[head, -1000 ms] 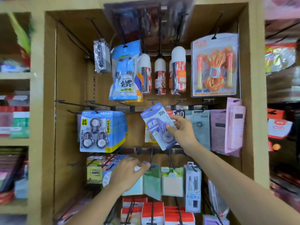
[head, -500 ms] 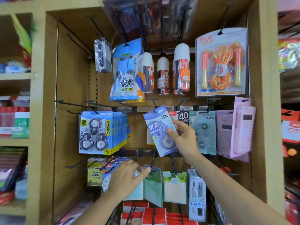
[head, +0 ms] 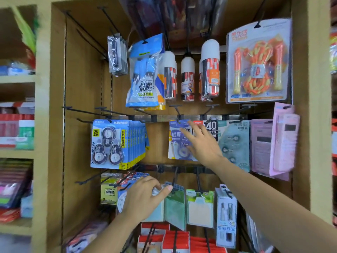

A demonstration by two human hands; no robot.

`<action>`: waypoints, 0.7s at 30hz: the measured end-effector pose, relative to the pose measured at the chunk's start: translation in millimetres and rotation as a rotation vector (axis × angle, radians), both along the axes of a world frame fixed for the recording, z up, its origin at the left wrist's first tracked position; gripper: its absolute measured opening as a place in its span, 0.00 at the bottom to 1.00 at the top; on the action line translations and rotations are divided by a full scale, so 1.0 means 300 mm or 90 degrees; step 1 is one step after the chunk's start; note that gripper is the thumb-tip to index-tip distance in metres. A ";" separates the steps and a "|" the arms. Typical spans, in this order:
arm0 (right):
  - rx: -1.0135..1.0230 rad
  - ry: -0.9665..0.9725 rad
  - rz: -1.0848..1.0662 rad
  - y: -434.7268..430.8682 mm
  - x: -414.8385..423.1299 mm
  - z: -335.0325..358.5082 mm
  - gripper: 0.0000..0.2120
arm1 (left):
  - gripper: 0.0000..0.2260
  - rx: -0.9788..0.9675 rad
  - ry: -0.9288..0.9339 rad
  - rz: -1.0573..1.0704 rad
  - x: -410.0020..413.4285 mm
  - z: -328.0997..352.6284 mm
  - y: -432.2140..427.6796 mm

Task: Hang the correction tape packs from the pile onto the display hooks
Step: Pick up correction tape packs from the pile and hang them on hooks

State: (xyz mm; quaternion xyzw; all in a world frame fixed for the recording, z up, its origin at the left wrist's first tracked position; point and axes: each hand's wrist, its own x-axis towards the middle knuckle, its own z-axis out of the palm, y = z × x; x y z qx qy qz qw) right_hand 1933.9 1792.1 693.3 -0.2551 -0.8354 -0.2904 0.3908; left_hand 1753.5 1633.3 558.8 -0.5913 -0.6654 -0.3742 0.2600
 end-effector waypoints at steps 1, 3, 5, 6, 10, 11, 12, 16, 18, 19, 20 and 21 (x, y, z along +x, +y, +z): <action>0.033 -0.068 -0.029 0.004 -0.002 0.005 0.32 | 0.36 0.004 0.000 0.000 0.000 -0.003 0.001; 0.040 -0.155 -0.060 0.021 -0.019 0.013 0.32 | 0.36 0.011 0.004 0.005 0.000 -0.005 0.005; 0.024 -0.197 -0.103 0.040 -0.040 0.018 0.34 | 0.36 0.016 0.008 0.010 0.001 -0.006 0.006; 0.020 -0.213 -0.132 0.053 -0.050 0.016 0.34 | 0.35 0.020 0.009 0.011 0.002 -0.006 0.004; 0.025 -0.206 -0.162 0.062 -0.076 0.002 0.35 | 0.33 0.032 0.017 0.013 0.008 -0.004 -0.002; 0.027 -0.178 -0.140 0.053 -0.081 -0.002 0.34 | 0.33 0.033 0.016 0.012 0.010 -0.005 -0.001; 0.031 -0.146 -0.117 0.042 -0.088 -0.004 0.33 | 0.33 0.034 0.012 0.010 0.011 -0.006 0.000; -0.040 -0.064 -0.095 0.008 -0.121 0.009 0.35 | 0.31 0.030 0.004 0.007 0.009 -0.009 0.001; -0.078 -0.063 -0.118 0.015 -0.137 0.022 0.35 | 0.30 0.019 0.007 0.010 0.009 -0.007 -0.001; -0.092 -0.072 -0.132 0.024 -0.144 0.029 0.35 | 0.31 0.014 0.009 0.010 0.009 -0.006 -0.003; -0.107 -0.084 -0.143 0.034 -0.147 0.038 0.35 | 0.31 0.010 0.010 0.011 0.010 -0.005 -0.004; -0.119 -0.097 -0.154 0.045 -0.150 0.048 0.35 | 0.32 0.009 0.012 0.012 0.008 -0.004 -0.004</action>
